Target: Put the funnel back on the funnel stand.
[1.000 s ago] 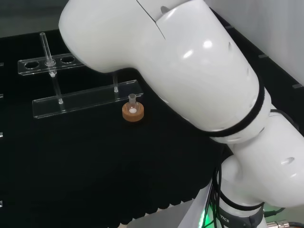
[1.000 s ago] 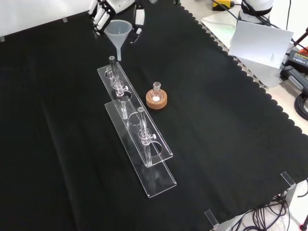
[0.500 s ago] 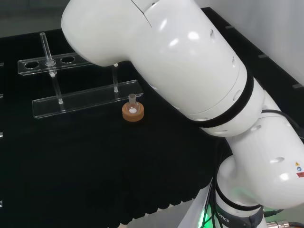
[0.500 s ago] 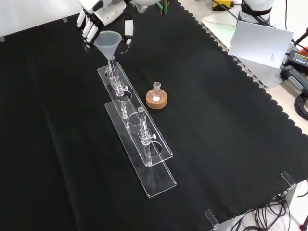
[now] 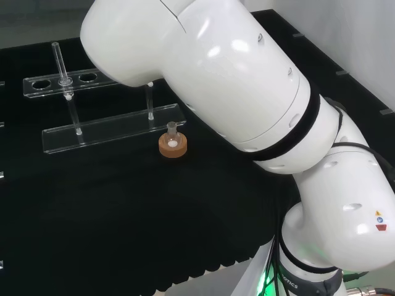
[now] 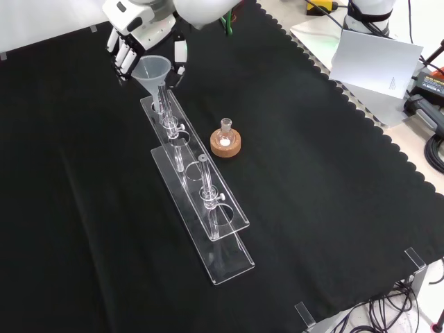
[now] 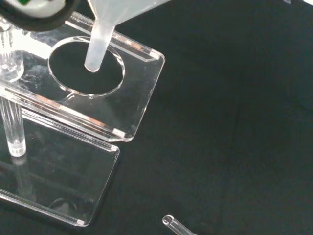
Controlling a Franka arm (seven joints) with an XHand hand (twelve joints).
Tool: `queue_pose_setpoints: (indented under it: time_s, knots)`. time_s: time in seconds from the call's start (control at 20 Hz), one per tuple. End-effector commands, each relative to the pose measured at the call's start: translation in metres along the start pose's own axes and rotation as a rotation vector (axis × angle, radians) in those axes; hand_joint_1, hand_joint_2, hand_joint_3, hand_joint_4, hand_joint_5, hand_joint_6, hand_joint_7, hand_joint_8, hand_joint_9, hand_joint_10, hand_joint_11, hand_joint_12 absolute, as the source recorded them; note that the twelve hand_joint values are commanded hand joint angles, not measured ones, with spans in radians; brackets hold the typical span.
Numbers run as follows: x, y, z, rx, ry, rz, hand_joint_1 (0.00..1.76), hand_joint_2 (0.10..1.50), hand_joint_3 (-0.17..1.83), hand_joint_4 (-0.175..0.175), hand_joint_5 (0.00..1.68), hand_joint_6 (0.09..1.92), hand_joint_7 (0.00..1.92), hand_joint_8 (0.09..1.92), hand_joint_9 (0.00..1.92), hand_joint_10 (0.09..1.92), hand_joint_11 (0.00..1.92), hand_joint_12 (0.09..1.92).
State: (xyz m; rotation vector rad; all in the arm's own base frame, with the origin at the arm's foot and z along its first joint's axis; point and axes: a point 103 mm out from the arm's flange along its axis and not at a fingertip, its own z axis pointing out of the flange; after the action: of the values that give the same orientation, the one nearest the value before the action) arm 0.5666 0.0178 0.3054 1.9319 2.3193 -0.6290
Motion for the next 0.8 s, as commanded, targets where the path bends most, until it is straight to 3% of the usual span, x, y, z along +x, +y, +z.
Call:
queue_pose_setpoints:
  time_s: [0.05, 0.35, 0.55, 0.7, 0.8]
  knots:
    - [0.002, 0.006, 0.013, 0.022, -0.001, -0.004, 0.8, 0.75, 0.6, 0.002, 0.83, 0.79, 0.83, 0.71, 1.13, 0.38, 0.67, 1.24]
    - [0.007, 0.015, 0.025, 0.044, 0.006, -0.001, 0.8, 0.75, 0.6, -0.003, 0.8, 0.78, 0.82, 0.7, 1.12, 0.38, 0.67, 1.24]
    - [0.007, 0.016, 0.03, 0.061, 0.021, -0.01, 0.78, 0.73, 0.59, -0.031, 0.62, 0.79, 0.65, 0.74, 1.01, 0.4, 0.63, 1.25]
    - [0.008, 0.015, 0.033, 0.085, 0.027, -0.022, 0.73, 0.7, 0.56, -0.059, 0.31, 0.44, 0.28, 0.73, 0.67, 0.52, 0.5, 1.31]
    - [0.005, 0.012, 0.031, 0.071, 0.035, -0.029, 0.7, 0.68, 0.52, -0.062, 0.23, 0.23, 0.11, 0.72, 0.48, 0.63, 0.4, 1.37]
